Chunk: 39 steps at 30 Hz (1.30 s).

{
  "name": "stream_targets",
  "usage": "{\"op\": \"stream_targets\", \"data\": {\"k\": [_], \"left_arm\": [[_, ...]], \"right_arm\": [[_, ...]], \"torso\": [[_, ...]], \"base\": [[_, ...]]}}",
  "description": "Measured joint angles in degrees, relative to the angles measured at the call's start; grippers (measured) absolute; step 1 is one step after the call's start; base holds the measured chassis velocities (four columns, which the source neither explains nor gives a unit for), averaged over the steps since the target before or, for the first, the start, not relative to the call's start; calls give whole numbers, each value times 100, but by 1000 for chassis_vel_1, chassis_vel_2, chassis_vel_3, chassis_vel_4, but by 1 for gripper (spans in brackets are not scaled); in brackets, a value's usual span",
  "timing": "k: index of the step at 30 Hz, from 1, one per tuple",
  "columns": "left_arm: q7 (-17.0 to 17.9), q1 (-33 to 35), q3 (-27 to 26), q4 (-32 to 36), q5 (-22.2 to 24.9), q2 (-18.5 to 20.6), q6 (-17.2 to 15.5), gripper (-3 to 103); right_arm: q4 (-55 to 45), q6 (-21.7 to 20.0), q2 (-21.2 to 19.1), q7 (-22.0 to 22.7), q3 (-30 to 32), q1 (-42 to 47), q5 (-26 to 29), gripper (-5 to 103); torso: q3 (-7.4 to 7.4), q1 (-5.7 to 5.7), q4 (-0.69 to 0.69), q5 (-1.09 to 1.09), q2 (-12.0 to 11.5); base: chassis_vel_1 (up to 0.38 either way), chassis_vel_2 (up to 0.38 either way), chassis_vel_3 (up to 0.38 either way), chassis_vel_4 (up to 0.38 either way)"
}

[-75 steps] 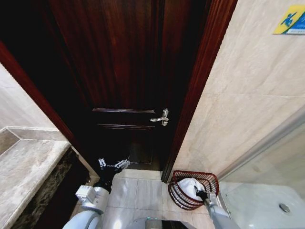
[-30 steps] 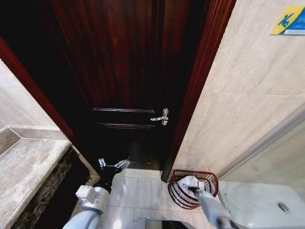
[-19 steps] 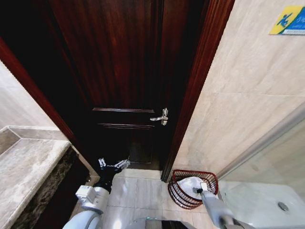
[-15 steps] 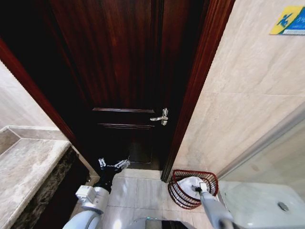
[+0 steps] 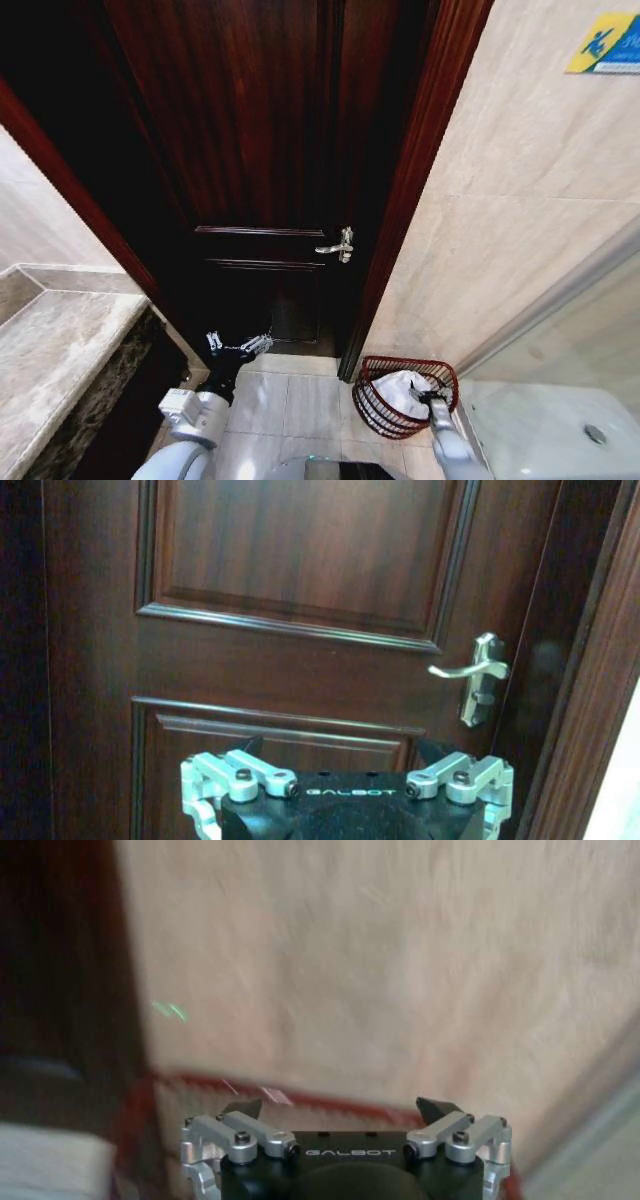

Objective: Discard the used towel into the hamper.

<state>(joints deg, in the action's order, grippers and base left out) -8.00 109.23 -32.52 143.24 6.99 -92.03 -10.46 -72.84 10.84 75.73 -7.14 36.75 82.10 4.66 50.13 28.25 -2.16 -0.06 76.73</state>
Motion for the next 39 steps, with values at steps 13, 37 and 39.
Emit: {"op": "stream_targets", "data": {"k": [13,37,39], "left_arm": [[0,0,0,0,0,0,0,100],[0,0,0,1,0,0,0,100],[0,0,0,1,0,1,0,100]], "right_arm": [[-3229,78,580,-191,253,1554,739,100],[-6465,139,1663,-473,328,2419,-26,100],[-6464,203,1660,-563,251,2435,79,100]], "torso": [[1,1,-2,6,-1],[1,1,-2,6,-1],[1,1,-2,6,-1]], "base": [[0,0,0,0],[0,0,0,0],[0,0,0,0]]}}
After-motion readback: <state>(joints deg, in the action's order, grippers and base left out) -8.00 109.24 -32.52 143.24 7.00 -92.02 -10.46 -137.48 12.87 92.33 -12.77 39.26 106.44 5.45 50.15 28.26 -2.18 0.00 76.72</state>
